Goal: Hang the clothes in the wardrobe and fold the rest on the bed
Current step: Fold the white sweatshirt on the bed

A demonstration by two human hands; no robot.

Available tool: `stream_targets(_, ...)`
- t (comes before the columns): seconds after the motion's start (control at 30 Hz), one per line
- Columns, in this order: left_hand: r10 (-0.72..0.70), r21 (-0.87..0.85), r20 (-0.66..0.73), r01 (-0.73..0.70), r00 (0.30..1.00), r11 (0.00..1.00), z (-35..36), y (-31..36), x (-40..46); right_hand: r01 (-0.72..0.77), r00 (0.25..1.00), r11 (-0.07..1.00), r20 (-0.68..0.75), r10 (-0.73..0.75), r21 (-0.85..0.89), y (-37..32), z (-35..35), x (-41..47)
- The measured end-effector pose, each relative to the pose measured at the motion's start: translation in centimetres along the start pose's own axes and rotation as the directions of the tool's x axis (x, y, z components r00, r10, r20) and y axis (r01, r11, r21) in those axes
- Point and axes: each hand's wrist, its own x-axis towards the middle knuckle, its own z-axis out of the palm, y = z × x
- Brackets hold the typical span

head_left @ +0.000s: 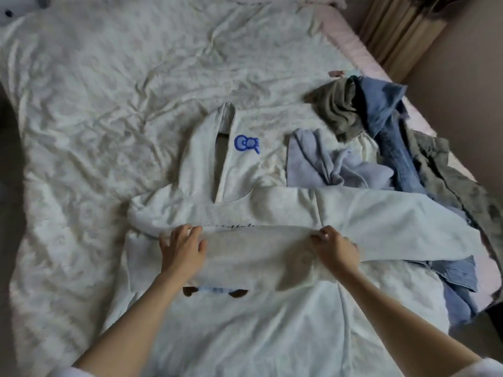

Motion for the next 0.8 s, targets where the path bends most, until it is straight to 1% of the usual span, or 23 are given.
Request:
stream_targets(0.07,0.006,0.005,0.035,-0.007,0.999,1.0,-0.4,0.6,1.6,0.081,0.994,0.974,-0.052,-0.094,-0.211,0.6,-1.1,2.3)
stream_targets(0.13,0.025,0.055,0.097,-0.03,0.995,0.998,-0.4,0.7,3.2,0.119,0.985,0.925,-0.074,-0.156,-0.36,0.7,-1.5,4.2)
stream_targets(0.17,0.025,0.084,0.132,-0.036,0.991,0.996,-0.2,0.5,3.8,0.129,0.984,0.901,-0.063,-0.169,-0.414,0.6,-1.4,4.9)
stream_targets(0.27,0.002,0.159,0.2,-0.035,0.98,0.987,-0.1,-0.6,5.5,0.161,0.985,0.803,0.043,-0.166,-0.574,0.8,-0.1,6.1)
stream_targets(0.3,-0.017,0.183,0.212,-0.023,0.977,0.983,-0.2,-1.3,5.8,0.166,0.985,0.788,0.069,-0.155,-0.593,0.9,0.4,6.1)
stream_targets(0.37,-0.042,0.252,0.225,-0.016,0.973,0.968,-0.2,-2.9,6.8,0.181,0.983,0.805,0.09,-0.159,-0.565,0.8,1.9,6.4)
stream_targets(0.47,-0.037,0.278,0.221,-0.026,0.975,0.96,-0.4,-4.9,7.8,0.284,0.959,0.825,0.135,-0.25,-0.489,-0.1,4.2,6.2)
stream_targets(0.53,-0.003,0.258,0.178,-0.044,0.984,0.965,-0.5,-5.3,8.3,0.321,0.947,0.836,0.149,-0.285,-0.445,-1.1,5.4,6.2)
stream_targets(0.57,0.03,0.217,0.136,-0.059,0.99,0.974,-0.7,-5.3,8.4,0.31,0.951,0.85,0.137,-0.279,-0.425,-1.5,5.7,6.3)
stream_targets(0.63,0.097,0.017,-0.012,-0.097,0.995,0.995,-1.3,-5.5,9.0,0.273,0.962,0.873,0.099,-0.255,-0.405,-2.1,5.8,6.8)
stream_targets(0.67,0.098,-0.084,-0.078,-0.104,0.992,0.991,-1.9,-5.6,9.3,0.259,0.965,0.879,0.08,-0.248,-0.399,-2.2,5.7,7.1)
stream_targets(0.7,0.085,-0.14,-0.12,-0.102,0.989,0.985,-2.6,-5.8,9.6,0.25,0.967,0.884,0.062,-0.246,-0.394,-2.3,5.6,7.4)
stream_targets(0.73,0.083,-0.129,-0.171,-0.106,0.982,0.986,-3.1,-6.0,9.8,0.246,0.968,0.886,0.043,-0.249,-0.394,-2.4,5.4,7.7)
stream_targets(0.77,0.104,-0.065,-0.228,-0.122,0.968,0.99,-3.4,-6.1,9.8,0.24,0.967,0.885,0.023,-0.253,-0.399,-2.4,5.2,7.9)
stream_targets(0.8,0.132,0.014,-0.256,-0.133,0.958,0.991,-3.5,-6.1,9.8,0.23,0.967,0.885,-0.004,-0.253,-0.405,-2.4,4.9,8.1)
